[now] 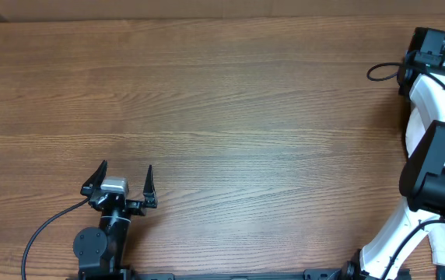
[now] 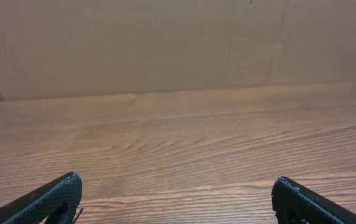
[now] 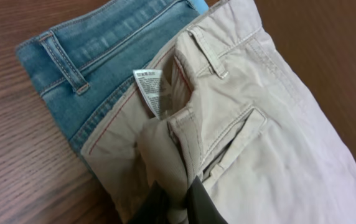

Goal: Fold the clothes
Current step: 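Grasp the beige shorts waistband with the right gripper, separating from jeans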

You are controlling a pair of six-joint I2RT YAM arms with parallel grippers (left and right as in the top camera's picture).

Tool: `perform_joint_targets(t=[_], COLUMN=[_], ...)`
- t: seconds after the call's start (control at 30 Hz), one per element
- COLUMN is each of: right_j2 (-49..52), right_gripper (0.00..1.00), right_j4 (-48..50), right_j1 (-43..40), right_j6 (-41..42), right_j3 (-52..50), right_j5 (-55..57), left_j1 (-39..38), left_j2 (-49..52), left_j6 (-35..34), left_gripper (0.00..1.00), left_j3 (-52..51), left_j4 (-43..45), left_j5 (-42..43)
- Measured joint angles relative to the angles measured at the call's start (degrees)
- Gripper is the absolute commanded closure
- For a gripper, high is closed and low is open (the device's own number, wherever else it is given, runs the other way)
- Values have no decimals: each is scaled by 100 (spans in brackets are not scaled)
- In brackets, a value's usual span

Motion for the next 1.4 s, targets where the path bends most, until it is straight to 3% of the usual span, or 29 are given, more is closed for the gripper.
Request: perform_joint_targets(t=[0.27,0.4,0.53,0.8,0.97,1.3,1.4], right_j2=[492,881,1054,1056,1056,1056,1056], right_gripper=[74,55,46,46,59,50,59], right_j4=[210,352,546,920,1071,1049,1051], right_j1=[7,7,11,13,7,-114,-122], right_j6=[20,4,-2,17,122,343,345], right_j3=[33,33,33,33,33,35,35], right_j5=[-345,-404,-428,-494,-560,-977,-1012], left_j1=[0,0,0,0,0,0,0], left_j2=[0,0,0,0,0,0,0], left_j6=[-2,0,0,0,0,0,0], left_gripper=[0,0,0,0,0,0,0], left_j3=[0,0,0,0,0,0,0], left_j4=[0,0,0,0,0,0,0], left_j5=[0,0,0,0,0,0,0])
